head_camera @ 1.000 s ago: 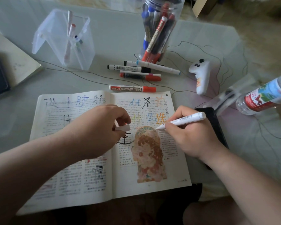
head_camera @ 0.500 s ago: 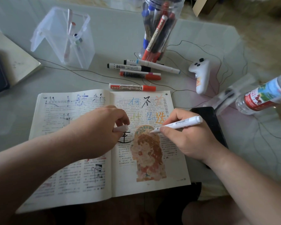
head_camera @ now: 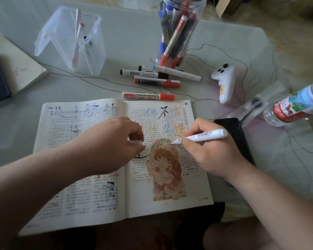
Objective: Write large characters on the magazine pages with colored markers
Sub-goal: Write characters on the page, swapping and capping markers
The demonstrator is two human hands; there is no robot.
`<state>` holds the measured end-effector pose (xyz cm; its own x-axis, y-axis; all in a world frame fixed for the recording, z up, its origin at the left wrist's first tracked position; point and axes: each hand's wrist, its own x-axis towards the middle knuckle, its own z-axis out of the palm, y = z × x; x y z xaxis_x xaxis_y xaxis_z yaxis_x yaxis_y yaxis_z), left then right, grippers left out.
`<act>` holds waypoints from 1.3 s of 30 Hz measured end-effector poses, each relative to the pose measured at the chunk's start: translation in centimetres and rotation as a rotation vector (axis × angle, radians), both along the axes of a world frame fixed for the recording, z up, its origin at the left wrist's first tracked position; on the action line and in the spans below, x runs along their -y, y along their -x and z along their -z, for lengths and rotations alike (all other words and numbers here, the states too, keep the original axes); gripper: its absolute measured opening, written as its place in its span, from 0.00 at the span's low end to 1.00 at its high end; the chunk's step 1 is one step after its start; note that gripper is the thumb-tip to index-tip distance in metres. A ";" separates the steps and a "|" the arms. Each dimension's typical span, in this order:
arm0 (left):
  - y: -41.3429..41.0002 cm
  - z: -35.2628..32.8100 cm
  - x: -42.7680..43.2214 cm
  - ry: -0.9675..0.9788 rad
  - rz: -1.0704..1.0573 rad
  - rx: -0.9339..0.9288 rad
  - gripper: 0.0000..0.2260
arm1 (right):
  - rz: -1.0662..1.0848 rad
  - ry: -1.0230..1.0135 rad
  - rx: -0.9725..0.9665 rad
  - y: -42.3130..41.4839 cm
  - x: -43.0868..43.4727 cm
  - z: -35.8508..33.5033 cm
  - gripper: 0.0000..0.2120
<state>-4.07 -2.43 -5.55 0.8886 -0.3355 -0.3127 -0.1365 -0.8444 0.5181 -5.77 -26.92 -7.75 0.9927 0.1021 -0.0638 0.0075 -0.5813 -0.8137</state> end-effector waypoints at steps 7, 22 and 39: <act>0.1 0.1 0.0 -0.023 0.000 -0.007 0.03 | -0.078 -0.039 -0.107 0.2 -0.1 -0.3 0.09; 0.1 -0.1 0.1 -0.019 -0.002 -0.010 0.04 | 0.023 -0.078 -0.041 -0.4 0.2 -0.5 0.07; 0.3 -0.9 0.3 0.008 -0.088 -0.094 0.06 | 0.194 -0.533 -0.089 -2.0 0.6 -1.8 0.04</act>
<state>-4.42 -2.78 -4.61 0.8815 -0.2604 -0.3939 -0.0126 -0.8469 0.5316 -3.81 -27.50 -5.98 0.9897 -0.0398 -0.1379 -0.1405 -0.0743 -0.9873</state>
